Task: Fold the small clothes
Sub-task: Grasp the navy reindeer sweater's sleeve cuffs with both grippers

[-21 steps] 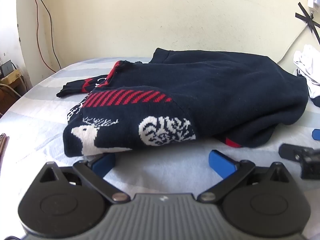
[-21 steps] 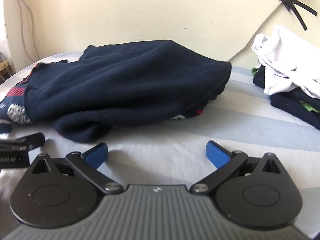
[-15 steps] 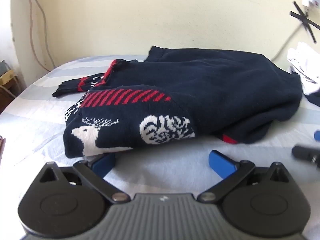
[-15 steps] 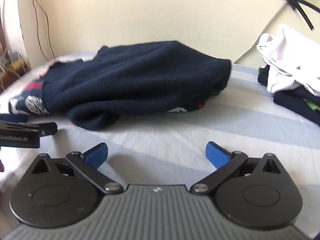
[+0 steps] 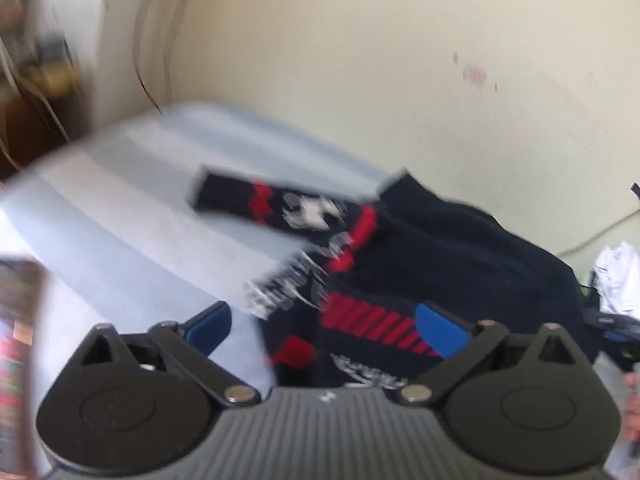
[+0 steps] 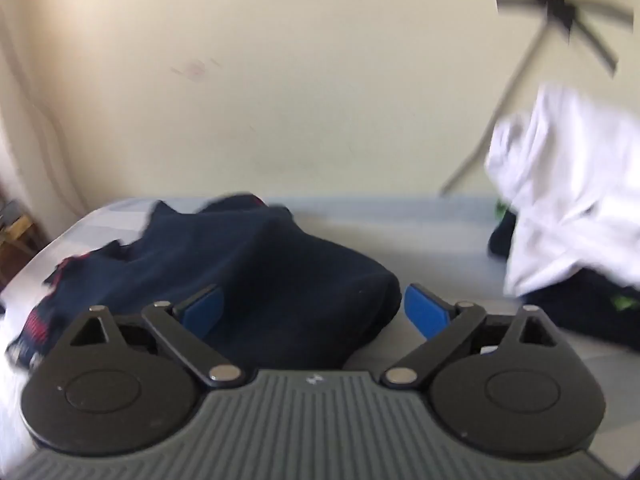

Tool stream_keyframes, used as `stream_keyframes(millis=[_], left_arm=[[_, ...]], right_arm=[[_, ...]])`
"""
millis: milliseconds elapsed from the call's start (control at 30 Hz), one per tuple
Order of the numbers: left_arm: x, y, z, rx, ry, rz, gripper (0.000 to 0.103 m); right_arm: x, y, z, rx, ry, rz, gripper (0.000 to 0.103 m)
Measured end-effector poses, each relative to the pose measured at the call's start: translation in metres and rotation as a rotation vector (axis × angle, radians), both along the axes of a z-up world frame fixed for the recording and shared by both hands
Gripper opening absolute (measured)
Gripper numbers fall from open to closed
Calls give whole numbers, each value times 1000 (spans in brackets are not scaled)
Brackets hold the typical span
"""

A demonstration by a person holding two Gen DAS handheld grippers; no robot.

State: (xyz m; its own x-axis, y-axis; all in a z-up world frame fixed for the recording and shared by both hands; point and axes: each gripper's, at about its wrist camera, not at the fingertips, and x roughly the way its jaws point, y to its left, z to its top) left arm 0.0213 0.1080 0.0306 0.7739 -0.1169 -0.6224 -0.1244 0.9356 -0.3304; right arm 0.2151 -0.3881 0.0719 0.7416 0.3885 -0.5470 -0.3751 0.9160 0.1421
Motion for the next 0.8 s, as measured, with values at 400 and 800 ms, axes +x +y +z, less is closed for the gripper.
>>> stream_keyframes(millis=[400, 800], left_arm=[[-138, 10, 49, -1, -215, -250, 9], [-66, -4, 26, 81, -120, -55, 79]], right_arm=[[-143, 63, 34, -11, 260, 648, 9], [-23, 102, 83, -81, -27, 284, 79]])
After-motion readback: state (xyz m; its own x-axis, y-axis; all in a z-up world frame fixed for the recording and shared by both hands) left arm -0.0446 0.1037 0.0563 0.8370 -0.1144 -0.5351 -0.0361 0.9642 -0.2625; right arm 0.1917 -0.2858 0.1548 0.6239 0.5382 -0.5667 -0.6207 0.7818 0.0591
